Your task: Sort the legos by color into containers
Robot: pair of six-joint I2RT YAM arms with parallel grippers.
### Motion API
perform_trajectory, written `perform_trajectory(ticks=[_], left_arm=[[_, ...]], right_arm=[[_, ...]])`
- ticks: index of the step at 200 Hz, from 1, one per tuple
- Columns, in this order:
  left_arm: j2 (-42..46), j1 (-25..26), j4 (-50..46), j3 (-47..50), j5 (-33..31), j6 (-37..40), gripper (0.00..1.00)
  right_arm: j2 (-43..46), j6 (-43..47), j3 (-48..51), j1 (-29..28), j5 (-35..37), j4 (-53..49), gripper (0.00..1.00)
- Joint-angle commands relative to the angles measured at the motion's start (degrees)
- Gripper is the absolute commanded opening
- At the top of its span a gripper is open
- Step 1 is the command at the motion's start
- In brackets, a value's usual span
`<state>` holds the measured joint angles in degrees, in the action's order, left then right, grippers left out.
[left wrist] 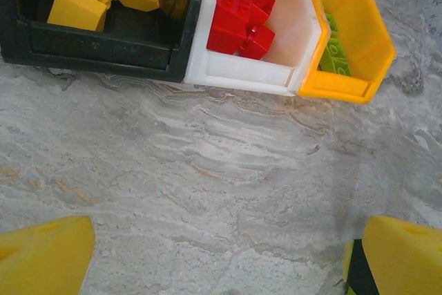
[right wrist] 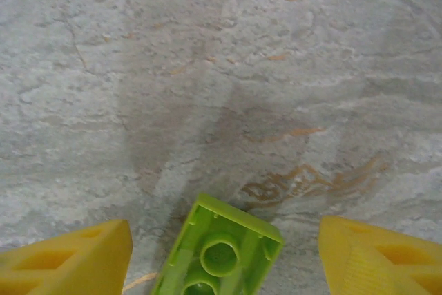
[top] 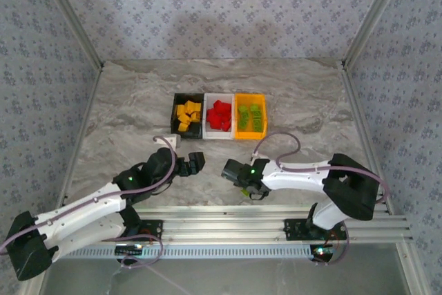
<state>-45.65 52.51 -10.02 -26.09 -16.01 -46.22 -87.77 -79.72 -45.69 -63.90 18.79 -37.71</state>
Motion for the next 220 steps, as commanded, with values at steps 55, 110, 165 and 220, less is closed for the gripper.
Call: perform_trajectory(ticks=[55, 110, 165, 220], left_arm=[[-0.15, 0.31, 1.32, 0.95, -1.20, -0.59, 0.99], [-1.66, 0.31, 1.19, 0.07, -1.47, -0.47, 0.99], [-2.26, 0.31, -0.60, -0.72, -2.18, -0.35, 0.99], [-2.76, 0.31, -1.62, -0.95, -3.42, -0.43, 0.99]], right_arm=[[-2.28, 2.06, -0.33, 1.82, -5.49, -3.54, 0.54], [-0.89, 5.97, 2.58, 4.14, -8.47, -1.43, 0.50], [5.44, 13.97, 4.31, 5.41, -6.22, 2.81, 0.33], [14.71, 32.31, -3.50, 18.52, -3.05, 6.64, 0.28]])
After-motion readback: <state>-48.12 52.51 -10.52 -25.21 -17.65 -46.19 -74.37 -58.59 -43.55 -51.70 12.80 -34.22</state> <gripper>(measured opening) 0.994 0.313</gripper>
